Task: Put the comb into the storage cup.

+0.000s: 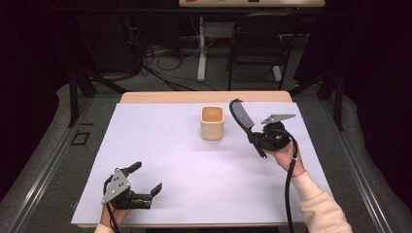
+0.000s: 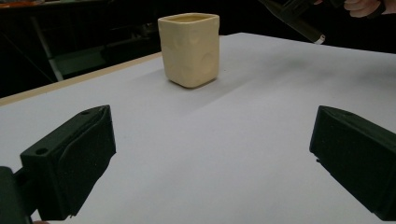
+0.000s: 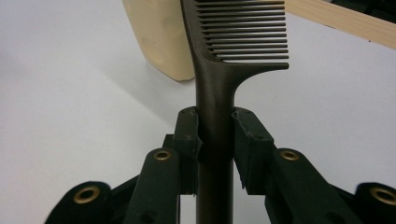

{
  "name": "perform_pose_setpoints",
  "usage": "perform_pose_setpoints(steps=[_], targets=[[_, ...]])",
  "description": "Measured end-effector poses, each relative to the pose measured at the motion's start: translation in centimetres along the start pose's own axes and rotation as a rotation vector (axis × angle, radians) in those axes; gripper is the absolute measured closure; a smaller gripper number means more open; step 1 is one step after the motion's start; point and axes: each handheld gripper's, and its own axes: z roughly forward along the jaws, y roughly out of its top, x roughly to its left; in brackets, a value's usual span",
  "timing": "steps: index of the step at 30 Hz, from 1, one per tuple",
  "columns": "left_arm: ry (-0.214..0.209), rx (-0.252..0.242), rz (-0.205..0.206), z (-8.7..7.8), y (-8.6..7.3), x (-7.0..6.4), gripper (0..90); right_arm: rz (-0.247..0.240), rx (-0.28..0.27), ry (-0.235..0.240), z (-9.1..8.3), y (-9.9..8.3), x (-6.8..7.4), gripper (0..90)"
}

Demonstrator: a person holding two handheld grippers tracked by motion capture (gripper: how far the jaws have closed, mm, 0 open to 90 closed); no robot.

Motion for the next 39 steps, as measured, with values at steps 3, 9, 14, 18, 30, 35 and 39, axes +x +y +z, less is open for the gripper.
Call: perform_pose_setpoints(steps=[3, 9, 14, 18, 30, 35, 39], targets=[[0.003, 0.001, 0.0, 0.0, 0.0, 0.0, 0.3, -0.01, -0.008, -0.001, 0.1, 0.2, 0.1, 72.5], [0.003, 0.002, 0.001, 0.0, 0.0, 0.0, 0.3, -0.018, -0.015, 0.001, 0.2, 0.4, 0.3, 72.5], [0.005, 0.004, -0.002, 0.0, 0.0, 0.0, 0.3, -0.021, -0.02, 0.0, 0.2, 0.4, 0.4, 72.5], [0.004, 0.005, 0.002, 0.0, 0.0, 0.0, 0.3, -0.018, -0.02, 0.003, 0.4, 0.4, 0.4, 72.5], [0.001, 0.002, -0.003, 0.1, -0.1, 0.1, 0.3, -0.034, -0.047, -0.003, 0.3, 1.0, 0.9, 72.5], [0.003, 0.0, -0.001, 0.0, 0.0, 0.1, 0.3, -0.049, -0.049, -0.003, 0.6, 1.4, 1.2, 72.5], [-0.001, -0.002, -0.005, 0.1, -0.1, 0.1, 0.3, -0.048, -0.067, 0.003, 0.6, 1.8, 1.5, 72.5]])
